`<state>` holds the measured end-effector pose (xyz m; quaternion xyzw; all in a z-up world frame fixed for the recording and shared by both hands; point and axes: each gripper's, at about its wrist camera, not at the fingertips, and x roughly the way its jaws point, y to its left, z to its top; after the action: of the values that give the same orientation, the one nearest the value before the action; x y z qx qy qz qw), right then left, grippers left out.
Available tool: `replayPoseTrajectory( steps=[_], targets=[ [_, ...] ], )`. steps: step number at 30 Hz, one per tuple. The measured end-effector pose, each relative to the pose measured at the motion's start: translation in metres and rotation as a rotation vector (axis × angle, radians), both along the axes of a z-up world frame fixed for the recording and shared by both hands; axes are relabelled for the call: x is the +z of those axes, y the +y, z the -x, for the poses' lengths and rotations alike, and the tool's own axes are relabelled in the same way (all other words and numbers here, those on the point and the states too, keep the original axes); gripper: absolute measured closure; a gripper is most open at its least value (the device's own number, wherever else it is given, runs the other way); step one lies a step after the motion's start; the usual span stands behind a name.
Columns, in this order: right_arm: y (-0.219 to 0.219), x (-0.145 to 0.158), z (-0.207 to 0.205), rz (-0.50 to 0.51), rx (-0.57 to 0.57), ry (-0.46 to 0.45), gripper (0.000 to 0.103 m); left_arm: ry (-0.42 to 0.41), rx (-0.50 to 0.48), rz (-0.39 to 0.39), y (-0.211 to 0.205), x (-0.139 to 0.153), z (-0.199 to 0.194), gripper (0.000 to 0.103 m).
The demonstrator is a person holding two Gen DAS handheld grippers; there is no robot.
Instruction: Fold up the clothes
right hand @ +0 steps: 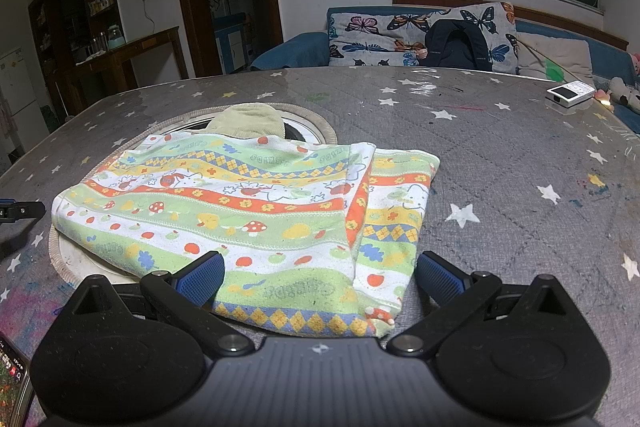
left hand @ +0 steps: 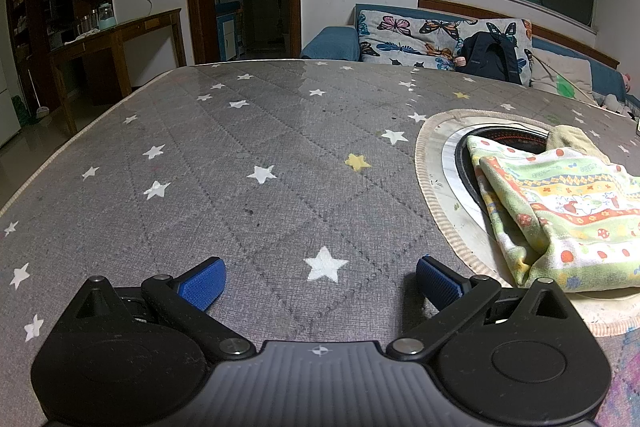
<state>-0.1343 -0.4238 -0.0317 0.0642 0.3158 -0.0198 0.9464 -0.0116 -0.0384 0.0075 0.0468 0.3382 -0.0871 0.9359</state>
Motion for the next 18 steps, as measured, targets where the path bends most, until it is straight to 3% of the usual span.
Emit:
replayPoseTrajectory(
  steps=[18],
  targets=[
    [-0.0013, 0.0002, 0.0006, -0.006, 0.0, -0.003, 0.0, 0.0, 0.0, 0.001, -0.0005, -0.0001, 0.0, 0.0]
  ],
)
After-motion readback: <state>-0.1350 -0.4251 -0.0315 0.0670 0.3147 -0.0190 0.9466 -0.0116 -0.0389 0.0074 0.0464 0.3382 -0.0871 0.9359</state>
